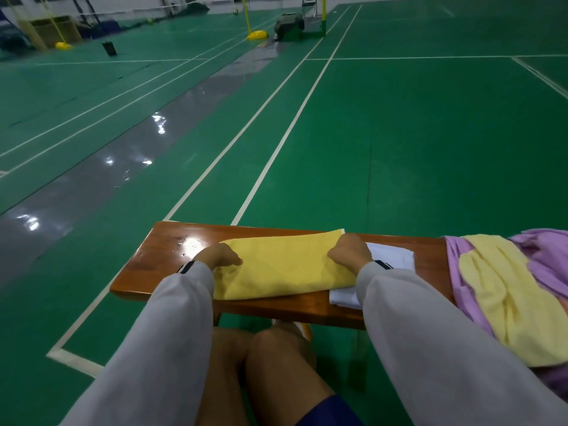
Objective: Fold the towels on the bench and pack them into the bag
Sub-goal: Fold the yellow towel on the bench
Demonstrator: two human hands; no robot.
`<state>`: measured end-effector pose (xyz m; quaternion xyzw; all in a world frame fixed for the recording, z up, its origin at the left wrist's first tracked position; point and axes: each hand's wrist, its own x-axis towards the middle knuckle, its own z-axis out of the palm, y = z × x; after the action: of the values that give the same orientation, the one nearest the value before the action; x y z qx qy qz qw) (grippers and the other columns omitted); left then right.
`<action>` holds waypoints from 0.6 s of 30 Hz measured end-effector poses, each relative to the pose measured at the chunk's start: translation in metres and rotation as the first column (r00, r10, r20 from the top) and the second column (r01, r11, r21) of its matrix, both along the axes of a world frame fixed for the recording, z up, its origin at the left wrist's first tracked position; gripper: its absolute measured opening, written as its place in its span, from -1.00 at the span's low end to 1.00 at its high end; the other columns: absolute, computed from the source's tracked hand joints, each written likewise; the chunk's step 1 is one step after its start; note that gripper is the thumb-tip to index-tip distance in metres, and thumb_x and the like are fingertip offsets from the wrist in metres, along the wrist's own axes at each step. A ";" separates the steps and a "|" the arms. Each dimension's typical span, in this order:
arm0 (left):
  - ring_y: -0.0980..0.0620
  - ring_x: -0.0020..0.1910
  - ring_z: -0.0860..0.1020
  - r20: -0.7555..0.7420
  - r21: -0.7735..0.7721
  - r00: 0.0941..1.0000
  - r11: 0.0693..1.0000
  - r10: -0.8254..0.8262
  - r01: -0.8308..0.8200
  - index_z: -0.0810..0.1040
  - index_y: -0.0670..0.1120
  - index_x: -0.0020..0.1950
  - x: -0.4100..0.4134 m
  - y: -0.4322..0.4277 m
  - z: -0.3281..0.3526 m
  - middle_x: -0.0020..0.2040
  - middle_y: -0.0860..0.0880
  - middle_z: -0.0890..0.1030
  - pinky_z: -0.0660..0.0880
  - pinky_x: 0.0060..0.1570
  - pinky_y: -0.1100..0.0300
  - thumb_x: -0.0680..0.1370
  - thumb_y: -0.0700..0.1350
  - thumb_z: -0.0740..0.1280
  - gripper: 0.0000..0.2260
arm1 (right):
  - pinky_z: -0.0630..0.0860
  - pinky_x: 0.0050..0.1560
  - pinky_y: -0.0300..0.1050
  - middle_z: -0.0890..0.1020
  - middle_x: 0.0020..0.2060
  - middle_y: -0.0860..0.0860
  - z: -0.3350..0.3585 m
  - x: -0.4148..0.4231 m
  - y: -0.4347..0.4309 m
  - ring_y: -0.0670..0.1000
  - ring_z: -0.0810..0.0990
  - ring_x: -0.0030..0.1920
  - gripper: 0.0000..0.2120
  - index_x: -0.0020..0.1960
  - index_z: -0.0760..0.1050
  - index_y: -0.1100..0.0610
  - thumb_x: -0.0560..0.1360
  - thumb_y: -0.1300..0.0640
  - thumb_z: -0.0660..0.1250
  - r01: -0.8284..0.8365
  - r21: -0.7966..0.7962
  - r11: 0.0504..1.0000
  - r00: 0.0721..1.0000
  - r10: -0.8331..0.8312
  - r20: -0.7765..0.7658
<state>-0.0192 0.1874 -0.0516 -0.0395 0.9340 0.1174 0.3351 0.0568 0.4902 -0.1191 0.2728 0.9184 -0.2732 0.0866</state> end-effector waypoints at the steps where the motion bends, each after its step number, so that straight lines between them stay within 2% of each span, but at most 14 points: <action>1: -0.27 0.49 0.36 -0.011 -0.015 1.000 1.000 -0.003 0.003 0.20 -0.23 0.60 0.001 0.000 -0.001 0.57 -0.22 0.30 0.40 0.42 -0.12 0.65 0.04 0.35 -0.36 | 0.36 -0.37 -0.16 0.60 -0.05 0.11 0.000 -0.001 0.002 0.13 0.62 -0.07 -0.86 -0.05 0.51 0.17 0.46 0.11 0.33 -0.012 -0.005 1.000 1.000 0.012 -0.004; 4: -0.27 0.49 0.36 -0.002 -0.022 1.000 1.000 0.003 -0.004 0.19 -0.23 0.60 0.001 0.002 -0.002 0.57 -0.22 0.29 0.40 0.42 -0.12 0.64 0.05 0.35 -0.35 | 0.32 -0.41 -0.16 0.57 -0.10 0.09 0.002 -0.002 0.007 0.09 0.58 -0.14 -0.89 -0.13 0.45 0.13 0.47 0.10 0.35 -0.022 -0.023 0.999 1.000 0.022 -0.005; 8: -0.26 0.49 0.36 0.025 -0.035 0.999 0.999 0.023 -0.022 0.18 -0.21 0.60 0.001 0.003 0.000 0.57 -0.21 0.29 0.39 0.42 -0.11 0.63 0.08 0.36 -0.32 | 0.35 -0.39 -0.15 0.57 -0.10 0.06 0.006 0.000 0.009 0.07 0.57 -0.13 -0.89 -0.08 0.47 0.13 0.47 0.10 0.35 -0.008 -0.054 0.999 1.000 0.009 0.015; 14: -0.26 0.49 0.35 0.059 -0.035 0.997 0.998 0.054 -0.052 0.17 -0.18 0.61 -0.001 0.006 0.003 0.58 -0.19 0.29 0.39 0.42 -0.11 0.61 0.12 0.38 -0.29 | 0.42 -0.31 -0.12 0.60 -0.08 0.08 0.007 0.003 0.009 0.11 0.62 -0.07 -0.88 -0.13 0.48 0.11 0.45 0.08 0.36 -0.008 -0.050 0.999 1.000 0.008 0.006; 18: -0.24 0.47 0.38 0.047 -0.041 0.997 0.997 0.064 -0.062 0.20 -0.16 0.61 -0.004 0.002 -0.001 0.56 -0.18 0.32 0.41 0.41 -0.11 0.60 0.14 0.38 -0.29 | 0.53 -0.22 -0.09 0.60 -0.08 0.08 0.009 0.004 0.010 0.08 0.60 -0.10 -0.88 -0.13 0.48 0.11 0.46 0.08 0.38 -0.011 -0.041 0.999 1.000 0.011 0.000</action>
<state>-0.0231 0.1899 -0.0526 -0.0783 0.9260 0.1083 0.3531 0.0612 0.4998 -0.1099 0.2661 0.9141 -0.2913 0.0939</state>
